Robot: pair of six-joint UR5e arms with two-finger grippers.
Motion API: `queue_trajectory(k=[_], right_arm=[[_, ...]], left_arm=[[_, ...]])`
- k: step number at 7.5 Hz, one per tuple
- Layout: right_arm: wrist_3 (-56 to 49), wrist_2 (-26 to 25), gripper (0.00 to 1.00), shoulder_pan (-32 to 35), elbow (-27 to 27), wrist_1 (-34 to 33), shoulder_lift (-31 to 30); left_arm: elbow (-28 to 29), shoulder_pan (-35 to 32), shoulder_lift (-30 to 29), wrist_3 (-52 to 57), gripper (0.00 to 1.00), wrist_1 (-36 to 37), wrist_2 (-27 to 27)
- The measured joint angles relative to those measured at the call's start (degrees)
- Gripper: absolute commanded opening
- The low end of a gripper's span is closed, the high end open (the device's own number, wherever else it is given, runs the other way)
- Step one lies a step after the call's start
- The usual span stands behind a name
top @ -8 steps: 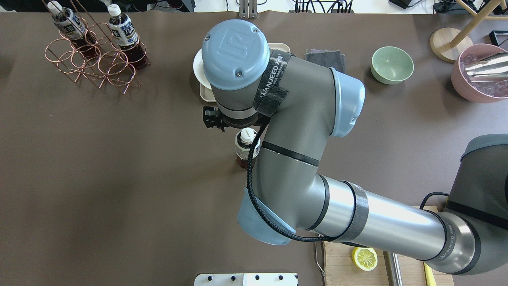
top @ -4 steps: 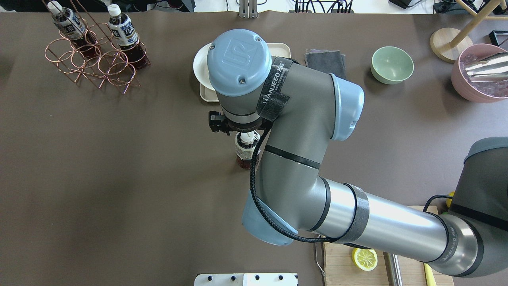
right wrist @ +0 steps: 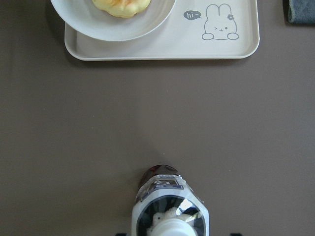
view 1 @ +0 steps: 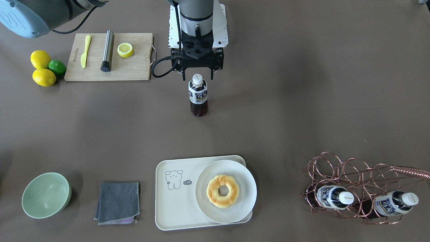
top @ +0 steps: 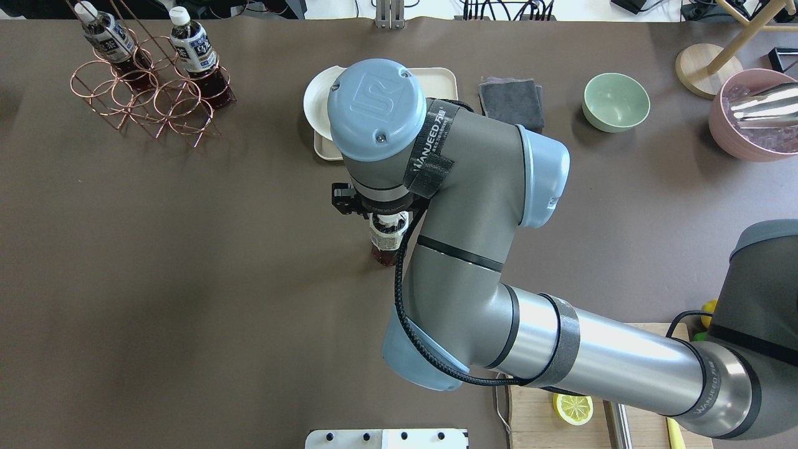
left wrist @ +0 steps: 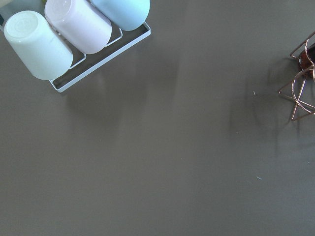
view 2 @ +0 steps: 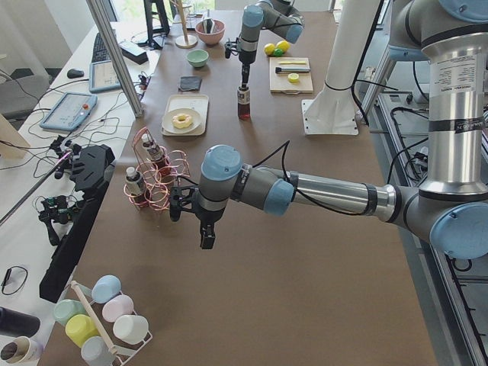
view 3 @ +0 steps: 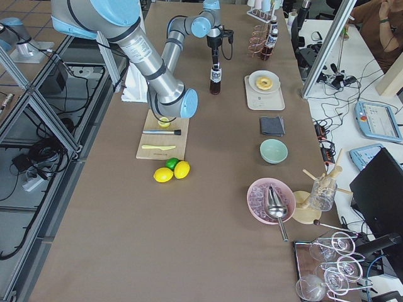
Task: Place tea on tray
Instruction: 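Lower the right gripper and grasp the tea bottle, then carry the bottle onto the beige tray beside the plate and release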
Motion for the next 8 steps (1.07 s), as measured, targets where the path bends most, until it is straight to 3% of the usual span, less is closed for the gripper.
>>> queue_trajectory(k=[2, 3, 4, 8], right_arm=[[0.8, 0.0, 0.21, -0.3, 0.0, 0.0, 0.0], [1.1, 0.0, 0.04, -0.4, 0.1, 0.0, 0.0], [1.2, 0.0, 0.00, -0.4, 0.1, 0.0, 0.0], [0.7, -0.3, 0.00, 2.3, 1.5, -0.1, 0.7]], left_arm=[[0.0, 0.0, -0.2, 0.0, 0.97, 0.0, 0.0], [0.0, 0.0, -0.2, 0.0, 0.97, 0.0, 0.0], [0.0, 0.0, -0.2, 0.0, 0.97, -0.1, 0.0], [0.0, 0.0, -0.2, 0.0, 0.97, -0.1, 0.0]])
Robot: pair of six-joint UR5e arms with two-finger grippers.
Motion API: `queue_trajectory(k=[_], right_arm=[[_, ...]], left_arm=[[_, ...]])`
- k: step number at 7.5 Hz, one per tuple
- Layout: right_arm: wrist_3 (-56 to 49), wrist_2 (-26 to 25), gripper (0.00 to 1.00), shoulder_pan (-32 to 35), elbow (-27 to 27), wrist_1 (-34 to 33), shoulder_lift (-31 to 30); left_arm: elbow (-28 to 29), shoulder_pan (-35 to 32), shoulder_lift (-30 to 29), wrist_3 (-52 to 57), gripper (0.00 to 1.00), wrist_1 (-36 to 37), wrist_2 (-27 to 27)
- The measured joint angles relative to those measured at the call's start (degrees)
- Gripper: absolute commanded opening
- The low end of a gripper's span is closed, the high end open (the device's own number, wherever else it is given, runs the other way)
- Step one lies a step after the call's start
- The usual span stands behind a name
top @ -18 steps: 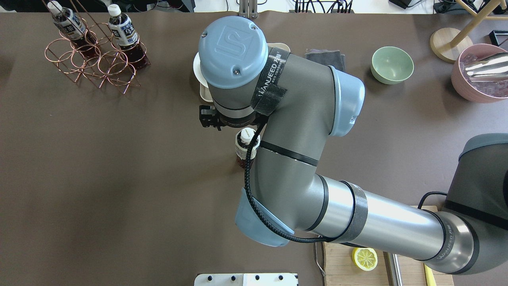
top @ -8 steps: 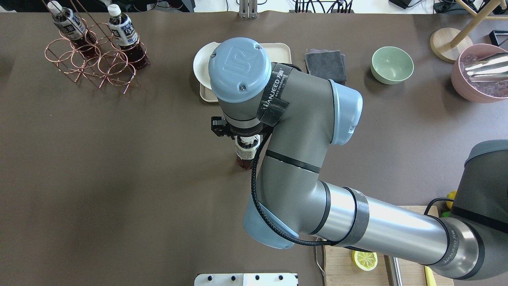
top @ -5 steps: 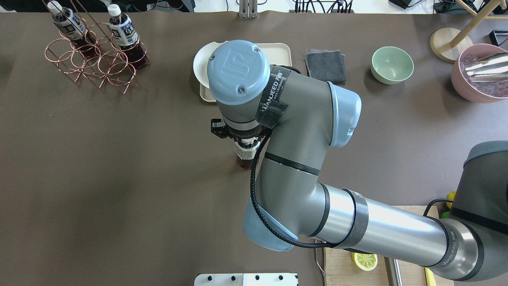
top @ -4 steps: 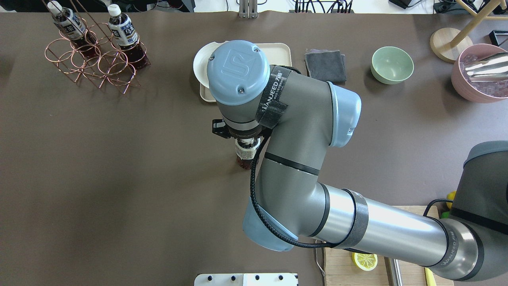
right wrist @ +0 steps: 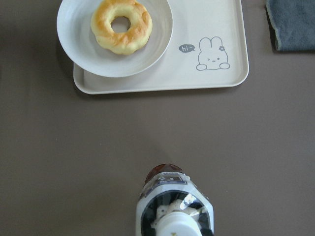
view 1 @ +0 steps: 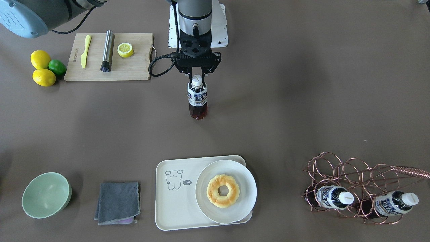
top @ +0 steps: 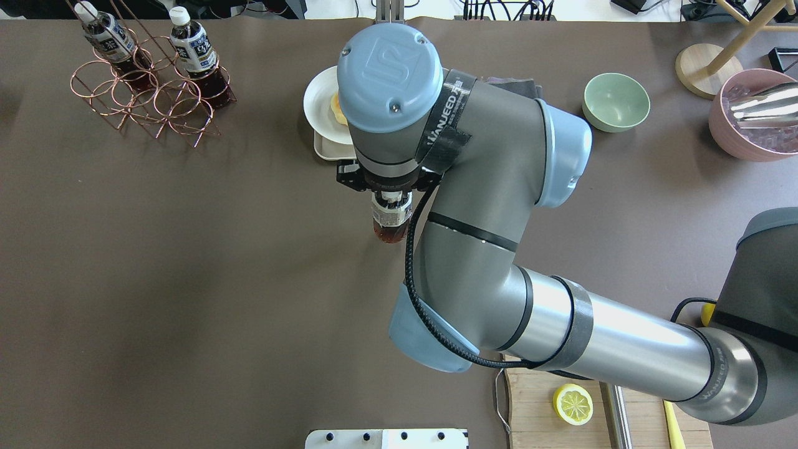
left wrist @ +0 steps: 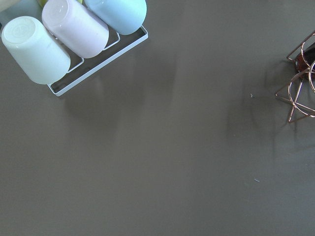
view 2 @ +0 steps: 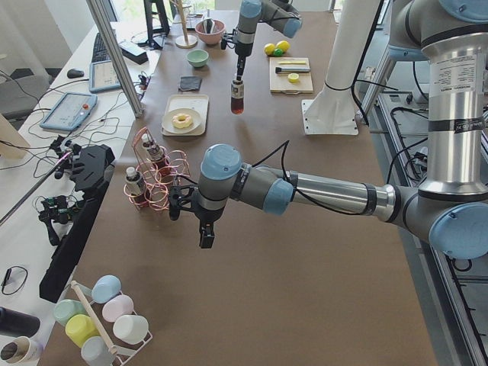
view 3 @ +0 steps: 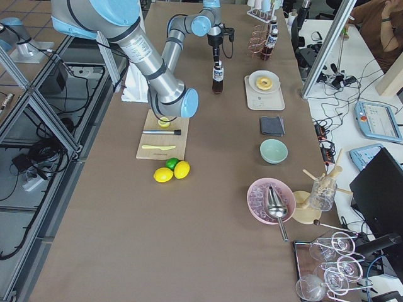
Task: Place tea on tray
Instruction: 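Carry the bottle onto the beige tray beside the plate and release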
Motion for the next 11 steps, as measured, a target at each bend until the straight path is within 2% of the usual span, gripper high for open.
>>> queue_trajectory(k=[1, 3, 5, 7, 8, 11], right_arm=[[-0.8, 1.4, 0.00, 2.3, 0.4, -0.1, 0.4], [-6.6, 8.7, 0.00, 10.8, -1.8, 0.1, 2.4], [-13.9, 12.7, 0.00, 17.2, -10.9, 4.5, 4.5], [-18.6, 15.5, 0.00, 22.1, -24.9, 14.3, 7.2], [-21.4, 15.9, 0.00, 23.5, -30.0, 16.2, 8.8], [-23.7, 15.6, 0.00, 22.9, -35.8, 19.7, 9.5]], left_arm=[[0.0, 0.0, 0.0, 0.0, 0.97, 0.0, 0.0], [0.0, 0.0, 0.0, 0.0, 0.97, 0.0, 0.0], [0.0, 0.0, -0.1, -0.1, 0.97, 0.0, 0.0], [0.3, 0.1, -0.8, -0.1, 0.97, 0.1, 0.0], [0.4, 0.2, -0.9, -0.1, 0.97, 0.1, 0.0], [0.7, 0.3, -1.9, -0.2, 0.97, 0.3, 0.0]])
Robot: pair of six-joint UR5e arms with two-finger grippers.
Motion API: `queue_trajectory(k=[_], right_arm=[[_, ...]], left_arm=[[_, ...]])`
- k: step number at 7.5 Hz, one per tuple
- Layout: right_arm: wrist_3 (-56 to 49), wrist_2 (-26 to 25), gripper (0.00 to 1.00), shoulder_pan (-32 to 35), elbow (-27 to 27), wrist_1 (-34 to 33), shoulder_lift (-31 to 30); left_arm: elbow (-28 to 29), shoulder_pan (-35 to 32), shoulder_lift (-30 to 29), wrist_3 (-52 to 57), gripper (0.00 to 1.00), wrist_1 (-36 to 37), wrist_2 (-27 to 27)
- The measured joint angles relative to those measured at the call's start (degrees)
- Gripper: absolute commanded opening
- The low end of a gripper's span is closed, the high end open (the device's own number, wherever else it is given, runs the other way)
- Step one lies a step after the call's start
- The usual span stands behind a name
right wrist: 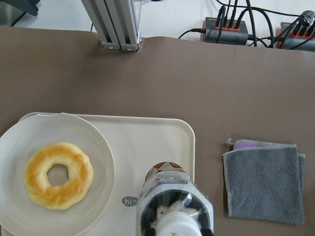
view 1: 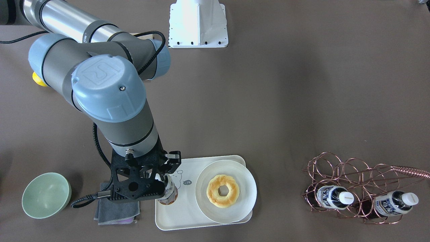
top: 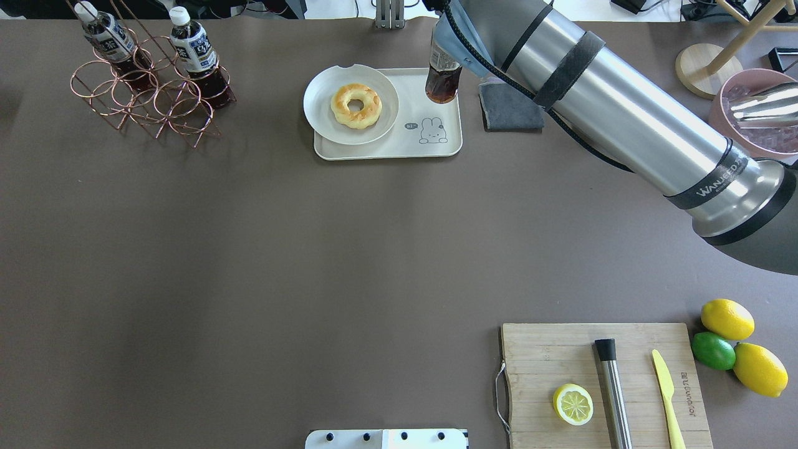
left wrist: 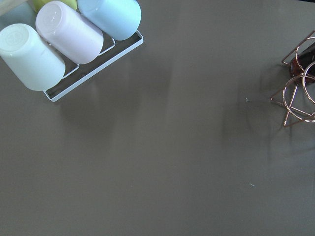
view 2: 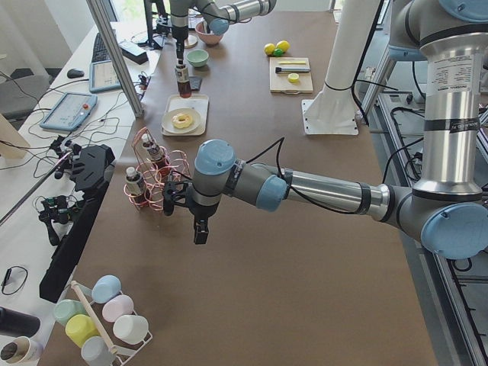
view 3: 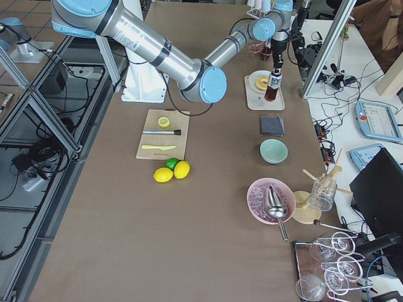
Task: Place tea on tray
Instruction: 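Carry the bottle onto the beige tray beside the plate and release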
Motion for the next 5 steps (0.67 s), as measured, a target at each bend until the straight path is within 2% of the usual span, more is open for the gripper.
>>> queue_trajectory(k=[5], right_arm=[[-0.1, -0.5, 0.00, -2.1, -0.5, 1.8, -1.2]], left_arm=[[0.5, 0.0, -0.6, -0.1, 0.97, 0.0, 0.1]])
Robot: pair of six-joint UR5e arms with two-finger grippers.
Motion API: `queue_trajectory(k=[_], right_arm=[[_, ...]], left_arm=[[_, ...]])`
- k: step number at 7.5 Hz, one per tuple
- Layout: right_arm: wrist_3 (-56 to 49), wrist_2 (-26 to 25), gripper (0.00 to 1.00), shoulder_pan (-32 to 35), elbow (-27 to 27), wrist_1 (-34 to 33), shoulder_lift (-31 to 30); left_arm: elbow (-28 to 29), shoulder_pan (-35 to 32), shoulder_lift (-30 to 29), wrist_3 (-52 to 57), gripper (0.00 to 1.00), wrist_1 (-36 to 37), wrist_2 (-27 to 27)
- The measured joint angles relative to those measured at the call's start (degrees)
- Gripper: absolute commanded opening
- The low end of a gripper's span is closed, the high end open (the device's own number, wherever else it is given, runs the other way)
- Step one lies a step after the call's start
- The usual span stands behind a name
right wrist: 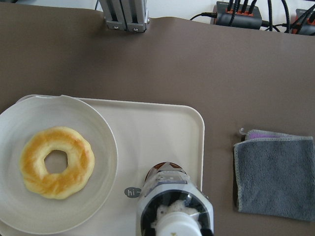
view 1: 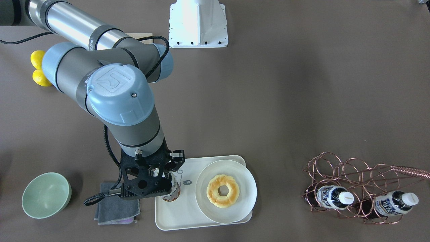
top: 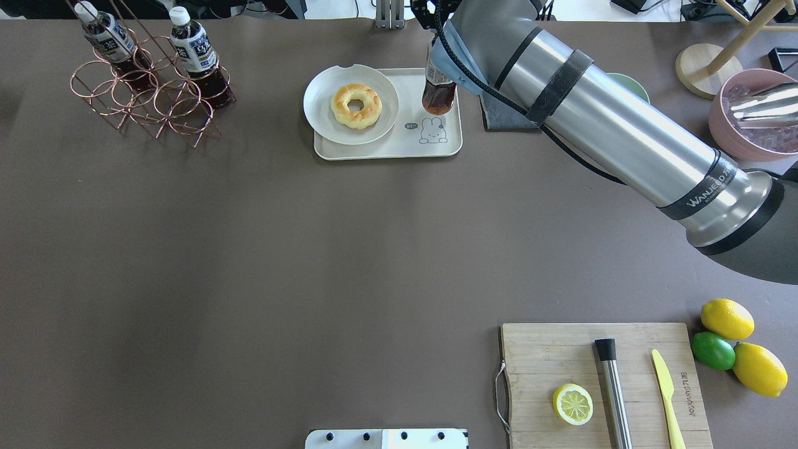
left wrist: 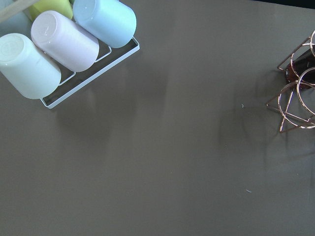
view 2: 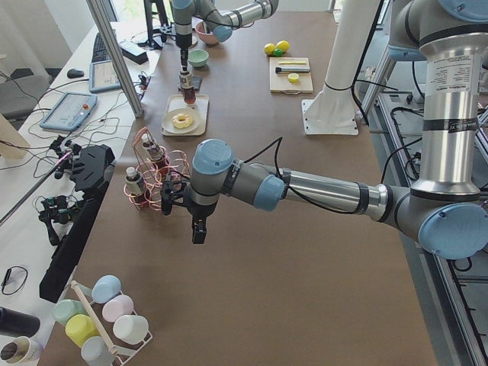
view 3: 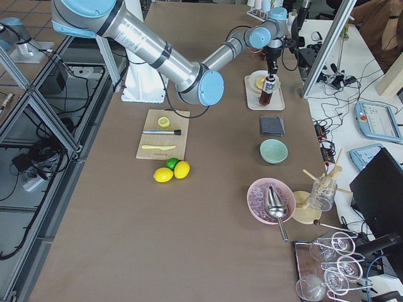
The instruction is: Place tea on tray
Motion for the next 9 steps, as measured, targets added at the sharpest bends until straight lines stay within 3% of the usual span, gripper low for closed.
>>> queue_trajectory(k=[1, 2, 3, 7, 9], right_arm=[[0.1, -0.4, 0.00, -0.4, 0.0, 1.6, -0.8], [0.3, -0.7, 0.71, -0.5, 0.0, 2.9, -1.3], [0.4, -0.8, 1.00, -0.6, 0.0, 3.5, -1.5], [1.0, 0.1, 1.00, 0.7, 2.1, 2.9, -1.6], [1.3, 3.7, 1.00, 2.8, 8.0, -3.5, -1.7]], left_arm=[[0.0, 0.0, 0.0, 0.0, 0.97, 0.0, 0.0], [-0.1, -0.1, 0.0, 0.1, 0.97, 0.0, 0.0], [-0.1, -0.1, 0.0, 0.1, 0.97, 0.0, 0.0], [0.0, 0.0, 0.1, 0.1, 0.97, 0.0, -0.1], [-0.1, 0.0, 0.0, 0.0, 0.97, 0.1, -0.1]])
